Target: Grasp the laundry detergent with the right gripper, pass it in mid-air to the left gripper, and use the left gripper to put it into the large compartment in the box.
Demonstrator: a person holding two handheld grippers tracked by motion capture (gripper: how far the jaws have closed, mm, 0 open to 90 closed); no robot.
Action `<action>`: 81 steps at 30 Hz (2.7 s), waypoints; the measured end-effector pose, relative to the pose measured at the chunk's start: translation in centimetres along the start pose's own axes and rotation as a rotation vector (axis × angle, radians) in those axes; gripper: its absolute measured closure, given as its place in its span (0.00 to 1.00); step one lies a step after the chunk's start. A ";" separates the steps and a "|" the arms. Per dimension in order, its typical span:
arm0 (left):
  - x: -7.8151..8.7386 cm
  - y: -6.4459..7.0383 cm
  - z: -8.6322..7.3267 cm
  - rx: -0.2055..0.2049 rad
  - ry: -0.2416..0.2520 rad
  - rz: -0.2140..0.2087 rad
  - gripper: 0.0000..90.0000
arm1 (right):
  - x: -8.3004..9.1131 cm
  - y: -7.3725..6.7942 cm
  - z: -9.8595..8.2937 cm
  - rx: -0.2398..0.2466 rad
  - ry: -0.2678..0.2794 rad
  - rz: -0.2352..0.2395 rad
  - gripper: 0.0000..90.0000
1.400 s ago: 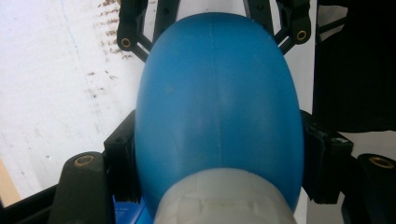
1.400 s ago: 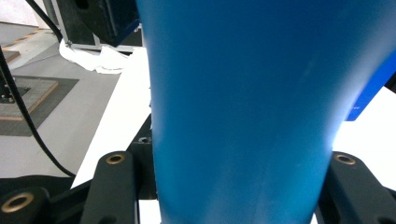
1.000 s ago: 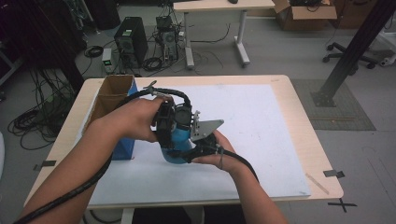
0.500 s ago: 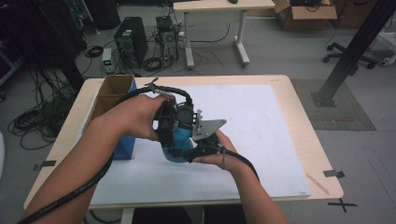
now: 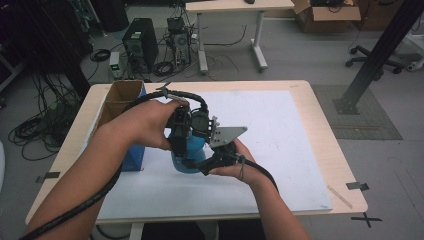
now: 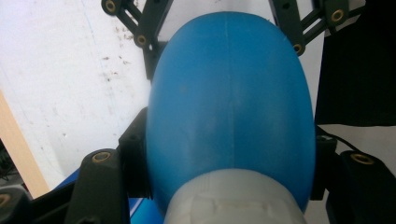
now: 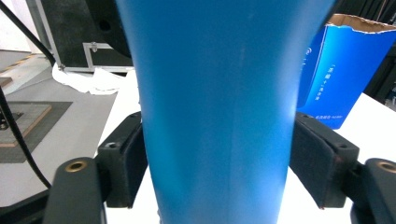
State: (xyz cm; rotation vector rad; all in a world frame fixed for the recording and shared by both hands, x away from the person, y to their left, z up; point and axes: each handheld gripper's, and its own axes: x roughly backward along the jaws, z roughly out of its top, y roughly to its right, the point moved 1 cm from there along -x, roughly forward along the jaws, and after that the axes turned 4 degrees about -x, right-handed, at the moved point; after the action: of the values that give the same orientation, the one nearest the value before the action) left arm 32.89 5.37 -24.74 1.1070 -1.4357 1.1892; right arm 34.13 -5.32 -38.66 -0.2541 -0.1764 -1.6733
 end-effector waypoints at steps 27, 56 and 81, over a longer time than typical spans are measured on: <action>0.1 -1.0 0.4 0.067 -0.025 -0.053 0.42 | 3.8 0.9 -0.9 -0.076 0.066 -0.058 0.00; 5.6 -5.6 -4.2 0.600 -0.033 -0.089 0.42 | 14.3 4.1 0.4 -0.064 -0.023 -0.225 0.00; 10.4 -8.0 -10.7 1.037 -0.018 -0.117 0.42 | 16.7 5.2 0.5 -0.073 -0.069 -0.289 0.00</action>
State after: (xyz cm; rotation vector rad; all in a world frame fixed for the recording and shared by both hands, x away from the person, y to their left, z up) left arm 40.32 14.16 -12.30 1.8400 -0.6862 1.8969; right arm 37.59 -21.79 -33.84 -0.3545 -0.2109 -1.9612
